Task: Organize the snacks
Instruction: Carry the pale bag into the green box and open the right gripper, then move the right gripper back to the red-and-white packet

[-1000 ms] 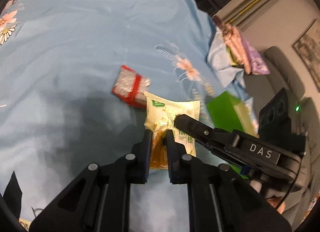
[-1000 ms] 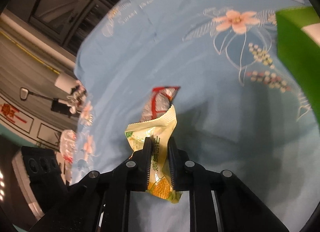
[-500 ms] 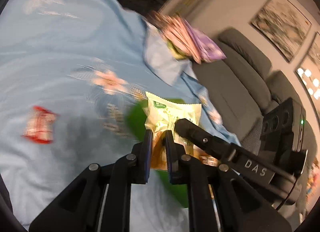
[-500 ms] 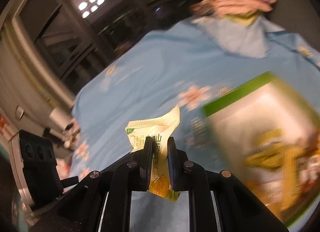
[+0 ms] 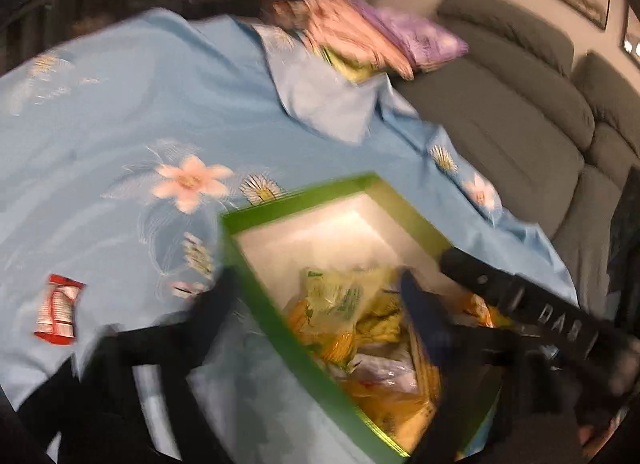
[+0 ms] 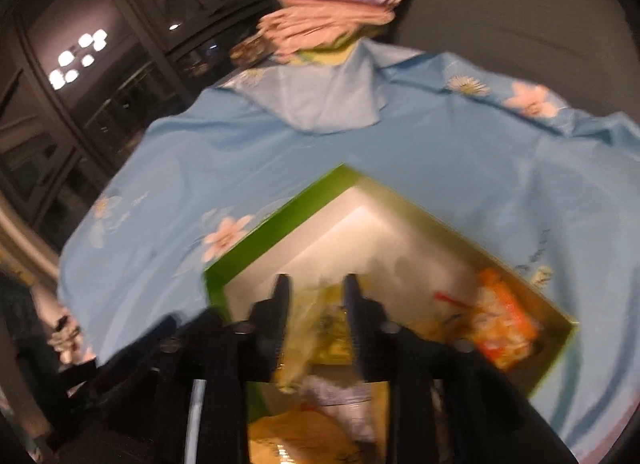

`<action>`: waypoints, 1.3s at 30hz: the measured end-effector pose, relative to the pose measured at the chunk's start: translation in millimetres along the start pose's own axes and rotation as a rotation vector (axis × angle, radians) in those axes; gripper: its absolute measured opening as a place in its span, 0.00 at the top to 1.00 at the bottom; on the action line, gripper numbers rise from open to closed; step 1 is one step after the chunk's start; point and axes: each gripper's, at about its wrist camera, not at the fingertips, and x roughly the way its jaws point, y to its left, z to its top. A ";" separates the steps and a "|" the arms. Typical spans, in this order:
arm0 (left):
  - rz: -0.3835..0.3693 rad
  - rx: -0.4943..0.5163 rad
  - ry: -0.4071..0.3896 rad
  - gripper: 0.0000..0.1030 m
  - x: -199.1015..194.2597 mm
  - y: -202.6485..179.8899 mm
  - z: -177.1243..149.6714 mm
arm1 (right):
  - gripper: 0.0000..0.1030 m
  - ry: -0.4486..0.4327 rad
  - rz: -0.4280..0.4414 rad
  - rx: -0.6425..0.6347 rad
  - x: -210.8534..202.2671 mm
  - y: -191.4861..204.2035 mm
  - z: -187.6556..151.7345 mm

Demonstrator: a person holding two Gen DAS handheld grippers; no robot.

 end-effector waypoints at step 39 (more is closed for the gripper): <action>0.033 -0.388 -0.001 0.01 -35.4 274.9 -65.1 | 0.12 0.648 0.462 -0.116 201.8 216.2 -113.7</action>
